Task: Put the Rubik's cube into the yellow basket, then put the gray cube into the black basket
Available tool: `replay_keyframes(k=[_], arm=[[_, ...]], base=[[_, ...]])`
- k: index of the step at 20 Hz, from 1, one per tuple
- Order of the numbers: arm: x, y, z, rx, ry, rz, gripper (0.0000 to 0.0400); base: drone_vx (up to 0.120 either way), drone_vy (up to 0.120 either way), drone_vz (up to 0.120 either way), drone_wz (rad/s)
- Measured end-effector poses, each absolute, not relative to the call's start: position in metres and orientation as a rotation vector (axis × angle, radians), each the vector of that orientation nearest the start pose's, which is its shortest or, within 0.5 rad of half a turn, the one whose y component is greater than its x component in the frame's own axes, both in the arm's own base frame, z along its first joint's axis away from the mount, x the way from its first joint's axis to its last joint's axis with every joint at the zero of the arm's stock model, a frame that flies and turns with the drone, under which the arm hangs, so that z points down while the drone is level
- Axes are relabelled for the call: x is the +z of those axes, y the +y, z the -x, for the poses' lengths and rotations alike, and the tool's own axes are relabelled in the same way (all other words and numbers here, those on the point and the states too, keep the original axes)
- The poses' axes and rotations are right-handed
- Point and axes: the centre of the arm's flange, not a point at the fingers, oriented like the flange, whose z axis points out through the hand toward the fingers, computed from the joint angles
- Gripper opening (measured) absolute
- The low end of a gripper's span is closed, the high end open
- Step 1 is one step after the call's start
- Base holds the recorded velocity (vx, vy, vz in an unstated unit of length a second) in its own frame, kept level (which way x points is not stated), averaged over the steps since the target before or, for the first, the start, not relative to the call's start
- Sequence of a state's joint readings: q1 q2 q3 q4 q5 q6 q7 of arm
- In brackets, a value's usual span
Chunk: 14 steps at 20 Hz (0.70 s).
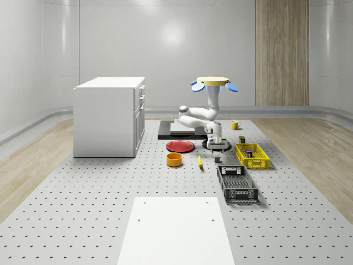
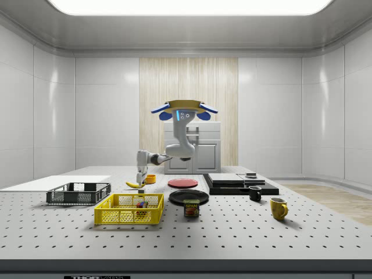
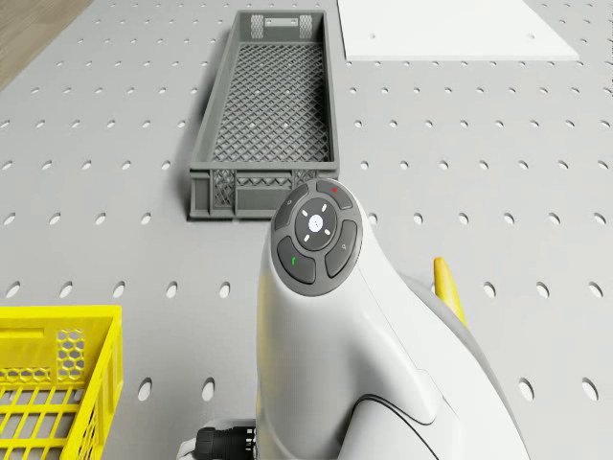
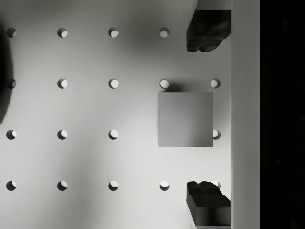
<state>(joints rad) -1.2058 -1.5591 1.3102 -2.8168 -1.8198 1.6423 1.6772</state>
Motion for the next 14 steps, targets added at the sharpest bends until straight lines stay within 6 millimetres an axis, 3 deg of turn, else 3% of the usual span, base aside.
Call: replay_keyframes(k=[4,14], arm=[[0.518,0.008,-0.319,0.786,-0.002,-0.001,0.04],[0.553,0.008,-0.319,0.786,-0.002,-0.001,0.04]], base=[[0.0,0.0,0.0,0.0],[0.0,0.0,0.0,0.0]])
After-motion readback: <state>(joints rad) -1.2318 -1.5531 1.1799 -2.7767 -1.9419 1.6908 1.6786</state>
